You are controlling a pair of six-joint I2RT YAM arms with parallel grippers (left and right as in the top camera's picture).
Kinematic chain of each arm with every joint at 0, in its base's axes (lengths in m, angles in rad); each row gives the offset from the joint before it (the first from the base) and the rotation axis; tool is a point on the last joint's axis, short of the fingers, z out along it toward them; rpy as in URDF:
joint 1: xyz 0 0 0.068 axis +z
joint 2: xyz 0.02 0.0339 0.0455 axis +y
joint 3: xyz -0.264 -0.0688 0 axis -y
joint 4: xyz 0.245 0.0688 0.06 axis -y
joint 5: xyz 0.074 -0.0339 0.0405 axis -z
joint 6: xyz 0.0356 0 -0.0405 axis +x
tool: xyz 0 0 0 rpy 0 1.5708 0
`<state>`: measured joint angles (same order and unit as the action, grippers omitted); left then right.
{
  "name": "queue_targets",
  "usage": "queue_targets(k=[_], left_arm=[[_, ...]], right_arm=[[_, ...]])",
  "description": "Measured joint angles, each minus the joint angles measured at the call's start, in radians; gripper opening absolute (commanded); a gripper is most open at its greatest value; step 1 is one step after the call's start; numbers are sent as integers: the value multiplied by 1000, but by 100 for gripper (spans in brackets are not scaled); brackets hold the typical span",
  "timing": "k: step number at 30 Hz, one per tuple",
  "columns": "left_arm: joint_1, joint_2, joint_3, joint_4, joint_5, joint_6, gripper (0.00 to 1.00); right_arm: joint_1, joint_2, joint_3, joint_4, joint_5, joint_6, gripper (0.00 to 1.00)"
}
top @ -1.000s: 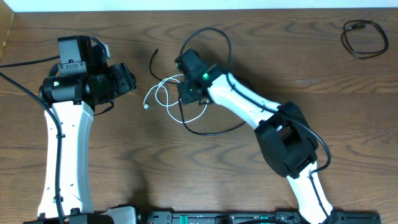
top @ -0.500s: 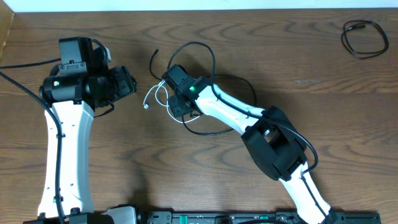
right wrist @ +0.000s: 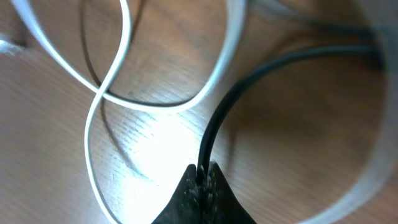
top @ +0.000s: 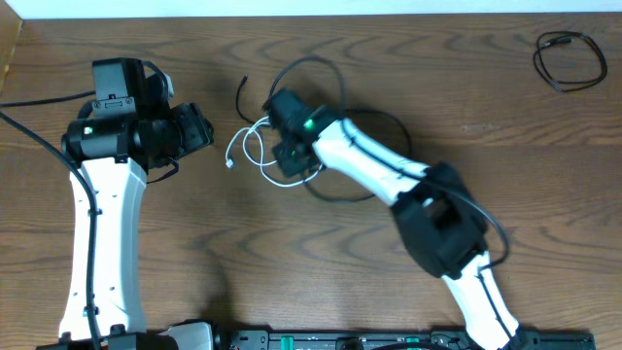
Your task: Untangle cables
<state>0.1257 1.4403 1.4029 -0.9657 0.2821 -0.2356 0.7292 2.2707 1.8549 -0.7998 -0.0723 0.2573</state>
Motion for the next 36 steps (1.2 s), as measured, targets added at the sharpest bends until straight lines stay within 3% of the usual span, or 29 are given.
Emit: queue_targets(k=[11, 21, 23, 27, 30, 36], left_arm=[[0, 0, 0, 0, 0, 0, 63], [-59, 1, 0, 4, 1, 0, 63], [-94, 5, 0, 13, 1, 0, 63], [-137, 31, 0, 29, 1, 0, 63], [-138, 54, 0, 30, 1, 0, 63], [-138, 63, 0, 32, 1, 0, 63]], right_arm=[[-340, -492, 92, -13, -65, -117, 1], [-494, -502, 95, 85, -344, -131, 1], [-510, -500, 130, 56, -322, -131, 1], [-580, -494, 377, -30, -157, -132, 1], [-742, -502, 583, -49, -73, -132, 1], [-983, -505, 707, -39, -35, -131, 1]])
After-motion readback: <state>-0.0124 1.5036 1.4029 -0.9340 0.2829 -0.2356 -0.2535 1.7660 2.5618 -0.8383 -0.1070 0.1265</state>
